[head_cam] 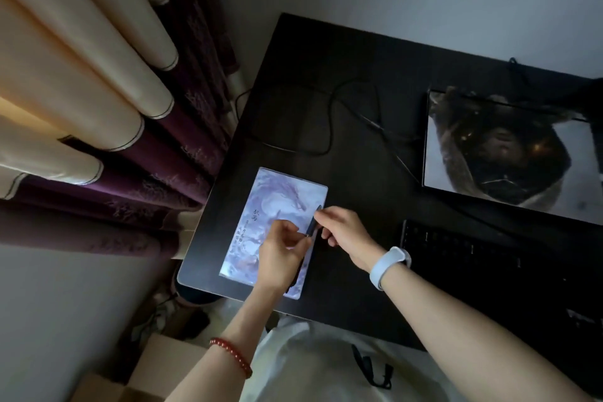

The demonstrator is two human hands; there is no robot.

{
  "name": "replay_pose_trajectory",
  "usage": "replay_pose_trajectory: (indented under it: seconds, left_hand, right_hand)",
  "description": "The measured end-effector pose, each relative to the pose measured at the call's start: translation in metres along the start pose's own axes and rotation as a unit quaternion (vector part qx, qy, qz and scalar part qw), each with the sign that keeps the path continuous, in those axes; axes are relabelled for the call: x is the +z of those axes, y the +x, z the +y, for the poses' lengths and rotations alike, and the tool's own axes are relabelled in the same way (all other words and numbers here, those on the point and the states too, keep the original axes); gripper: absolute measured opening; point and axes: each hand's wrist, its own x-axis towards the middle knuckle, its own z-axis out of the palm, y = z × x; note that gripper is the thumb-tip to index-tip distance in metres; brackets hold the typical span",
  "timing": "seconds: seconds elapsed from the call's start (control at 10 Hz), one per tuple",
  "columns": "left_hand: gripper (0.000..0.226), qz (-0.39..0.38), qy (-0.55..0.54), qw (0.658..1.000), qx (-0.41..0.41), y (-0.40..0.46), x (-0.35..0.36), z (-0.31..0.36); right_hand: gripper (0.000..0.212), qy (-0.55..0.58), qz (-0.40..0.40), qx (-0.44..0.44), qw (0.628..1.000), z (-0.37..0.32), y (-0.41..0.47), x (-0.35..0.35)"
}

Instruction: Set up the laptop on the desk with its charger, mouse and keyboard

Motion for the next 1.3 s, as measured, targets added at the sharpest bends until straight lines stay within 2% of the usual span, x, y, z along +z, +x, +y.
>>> replay_pose_trajectory:
  seconds: [0.1, 0.2, 0.3, 0.4, 0.6, 1.0, 1.2, 1.3]
  left_hand:
    - [0.026, 0.029, 0.149, 0.981, 0.119, 0.004, 0.002, -0.006]
    - [0.049, 0.018, 0.358, 0.925, 0.129, 0.011, -0.007, -0.021]
    - [0.058, -0.039, 0.451, 0.884, 0.113, 0.019, -0.017, -0.043]
    - [0.061, -0.069, 0.491, 0.86, 0.125, 0.021, -0.02, -0.056]
    - [0.062, -0.064, 0.495, 0.857, 0.13, 0.022, -0.019, -0.065]
    - [0.061, -0.058, 0.498, 0.86, 0.092, 0.021, -0.011, -0.067]
    - [0.06, -0.061, 0.496, 0.861, 0.092, 0.022, -0.013, -0.067]
    - [0.06, -0.069, 0.497, 0.86, 0.092, 0.02, -0.011, -0.066]
  right_hand:
    - [0.016, 0.015, 0.049, 0.024, 0.998, 0.007, 0.006, -0.011]
    - [0.018, 0.026, 0.084, 0.071, 0.994, 0.015, 0.012, -0.022]
    - [0.019, 0.003, 0.121, 0.105, 0.987, 0.021, 0.017, -0.021]
    - [0.017, 0.0, 0.162, 0.102, 0.982, 0.022, 0.021, -0.009]
    - [0.025, -0.064, 0.185, 0.08, 0.978, 0.012, 0.025, 0.011]
    - [0.031, -0.083, 0.141, 0.079, 0.983, 0.02, 0.021, 0.011]
    - [0.029, -0.021, 0.136, 0.106, 0.985, 0.008, 0.009, -0.004]
    - [0.029, 0.075, 0.128, 0.049, 0.988, -0.028, -0.006, -0.02]
